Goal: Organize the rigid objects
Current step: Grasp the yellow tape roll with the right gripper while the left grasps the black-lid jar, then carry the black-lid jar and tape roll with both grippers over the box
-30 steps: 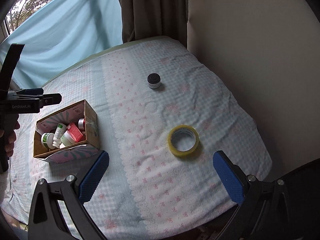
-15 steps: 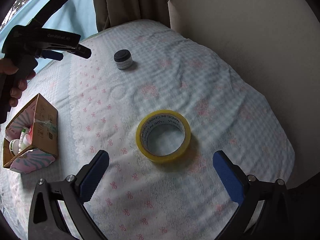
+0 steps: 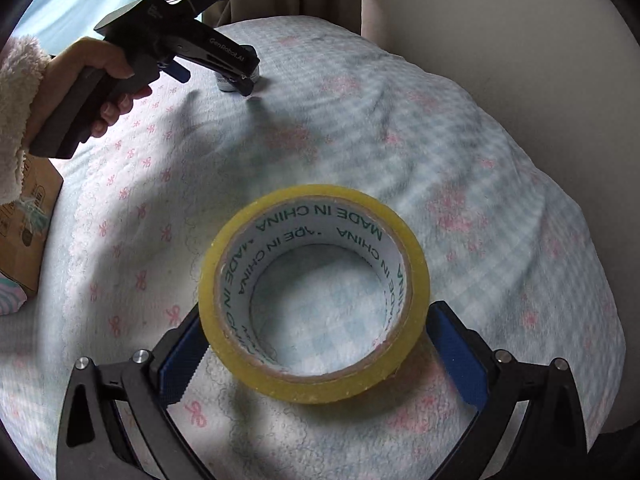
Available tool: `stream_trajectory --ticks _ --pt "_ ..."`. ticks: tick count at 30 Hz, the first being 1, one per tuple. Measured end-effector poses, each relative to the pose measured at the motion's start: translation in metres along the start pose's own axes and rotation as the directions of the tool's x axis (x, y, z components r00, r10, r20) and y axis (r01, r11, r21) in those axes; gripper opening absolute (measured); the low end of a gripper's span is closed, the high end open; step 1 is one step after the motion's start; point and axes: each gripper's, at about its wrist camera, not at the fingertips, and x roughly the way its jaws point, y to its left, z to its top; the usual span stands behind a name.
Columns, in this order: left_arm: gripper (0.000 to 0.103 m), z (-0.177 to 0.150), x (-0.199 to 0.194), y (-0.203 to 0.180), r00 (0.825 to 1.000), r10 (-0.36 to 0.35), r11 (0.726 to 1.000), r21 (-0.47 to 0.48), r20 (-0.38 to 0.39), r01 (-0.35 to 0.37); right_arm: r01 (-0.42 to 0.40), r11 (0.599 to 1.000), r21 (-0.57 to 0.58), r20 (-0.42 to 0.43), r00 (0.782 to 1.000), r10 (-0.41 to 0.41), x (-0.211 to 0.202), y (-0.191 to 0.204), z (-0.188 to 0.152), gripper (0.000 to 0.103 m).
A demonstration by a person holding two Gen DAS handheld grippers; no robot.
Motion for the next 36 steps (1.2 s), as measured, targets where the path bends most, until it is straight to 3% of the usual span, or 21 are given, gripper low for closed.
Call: stream_trajectory --ticks 6,10,14,25,30,36 --pt "0.083 0.014 0.007 0.000 1.000 -0.009 1.000 0.006 0.019 0.009 -0.020 0.999 -0.044 0.007 1.000 0.021 0.006 0.002 0.010 0.103" --pt "0.054 0.019 0.006 -0.004 0.999 -0.030 0.999 0.020 0.024 0.029 -0.029 0.995 -0.098 -0.010 1.000 0.028 0.008 0.008 0.017 0.097" --pt "0.054 0.018 0.002 -0.014 1.000 0.004 0.999 0.052 0.026 -0.006 -0.050 0.994 -0.101 -0.030 0.998 0.047 0.009 0.005 0.020 0.096" --pt "0.053 0.016 -0.032 -0.018 0.998 -0.012 0.999 0.050 0.061 0.009 -0.039 0.995 -0.095 -0.020 0.999 0.037 -0.001 0.002 0.028 0.096" --pt "0.053 0.014 -0.073 -0.011 0.996 -0.014 1.000 0.021 0.093 0.012 -0.019 0.997 -0.080 0.011 1.000 0.020 -0.027 -0.003 0.037 0.096" --pt "0.053 0.008 -0.150 0.010 0.988 -0.007 0.999 -0.040 0.155 0.014 0.005 0.996 -0.094 0.067 0.998 0.002 -0.080 -0.004 0.056 0.096"
